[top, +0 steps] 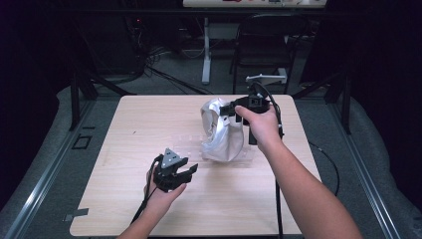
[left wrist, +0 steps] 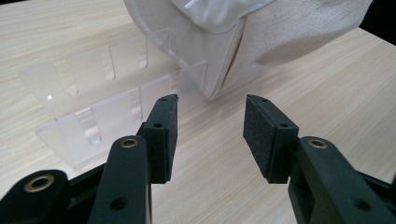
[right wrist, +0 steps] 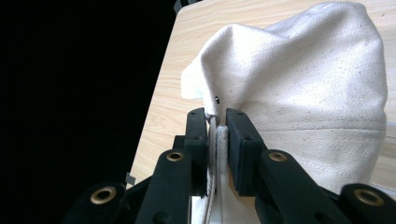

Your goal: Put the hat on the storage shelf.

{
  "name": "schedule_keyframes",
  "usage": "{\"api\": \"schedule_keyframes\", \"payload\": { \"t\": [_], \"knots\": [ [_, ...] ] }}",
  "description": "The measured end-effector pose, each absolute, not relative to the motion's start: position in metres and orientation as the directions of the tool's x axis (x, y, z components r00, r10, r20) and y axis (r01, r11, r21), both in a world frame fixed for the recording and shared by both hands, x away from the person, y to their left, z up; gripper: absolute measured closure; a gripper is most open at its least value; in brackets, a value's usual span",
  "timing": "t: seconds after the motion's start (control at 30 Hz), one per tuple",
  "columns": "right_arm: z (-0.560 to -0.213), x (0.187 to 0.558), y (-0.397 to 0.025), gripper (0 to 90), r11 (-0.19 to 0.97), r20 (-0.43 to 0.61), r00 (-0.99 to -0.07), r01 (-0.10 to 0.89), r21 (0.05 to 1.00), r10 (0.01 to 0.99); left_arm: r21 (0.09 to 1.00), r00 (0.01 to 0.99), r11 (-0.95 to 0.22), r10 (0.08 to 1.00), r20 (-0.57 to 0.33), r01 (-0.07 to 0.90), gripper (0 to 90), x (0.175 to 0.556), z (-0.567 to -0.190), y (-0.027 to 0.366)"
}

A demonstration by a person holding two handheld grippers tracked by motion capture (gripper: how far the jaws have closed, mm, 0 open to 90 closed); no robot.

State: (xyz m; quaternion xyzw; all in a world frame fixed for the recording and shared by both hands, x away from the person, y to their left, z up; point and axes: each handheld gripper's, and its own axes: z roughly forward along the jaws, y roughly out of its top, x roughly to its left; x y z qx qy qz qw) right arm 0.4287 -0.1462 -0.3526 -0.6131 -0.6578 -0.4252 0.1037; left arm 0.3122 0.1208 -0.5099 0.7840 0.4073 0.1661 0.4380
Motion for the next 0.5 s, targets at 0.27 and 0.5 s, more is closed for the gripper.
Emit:
{"api": "schedule_keyframes", "payload": {
  "t": [0.27, 0.5],
  "knots": [
    [-0.344, 0.421, -0.151, 75.5, -0.106, 0.651, -0.256, 0.88, 0.462, 0.715, 0.824, 0.598, -0.265, 0.794, -0.108, 0.501, 54.6, 0.307, -0.515, 0.137],
    [-0.338, 0.413, -0.159, 70.9, -0.103, 0.643, -0.275, 0.868, 0.486, 0.715, 0.817, 0.586, -0.26, 0.802, -0.113, 0.515, 53.6, 0.307, -0.519, 0.149]
  ]
}}
